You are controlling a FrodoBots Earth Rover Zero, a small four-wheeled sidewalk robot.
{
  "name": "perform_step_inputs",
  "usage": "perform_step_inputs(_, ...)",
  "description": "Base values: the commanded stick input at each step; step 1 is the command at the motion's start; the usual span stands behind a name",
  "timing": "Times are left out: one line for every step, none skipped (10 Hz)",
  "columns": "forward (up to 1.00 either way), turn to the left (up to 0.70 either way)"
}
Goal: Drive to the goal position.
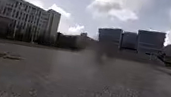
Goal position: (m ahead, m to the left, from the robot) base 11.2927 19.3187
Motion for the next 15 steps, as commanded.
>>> perform_step_inputs(0.7, 0.35)
perform_step_inputs(0.7, 0.35)
perform_step_inputs(0.7, 0.34)
perform_step_inputs(0.7, 0.09)
perform_step_inputs(0.7, 0.02)
perform_step_inputs(0.7, 0.02)
perform_step_inputs(0.7, 0.02)
perform_step_inputs(0.7, 0.02)
perform_step_inputs(0.7, 0.02)
perform_step_inputs(0.7, 0.02)
perform_step_inputs(0.7, 0.02)
perform_step_inputs(0.7, 0.02)
perform_step_inputs(0.7, 0.02)
perform_step_inputs(0.7, 0.07)
perform_step_inputs(0.7, 0.16)
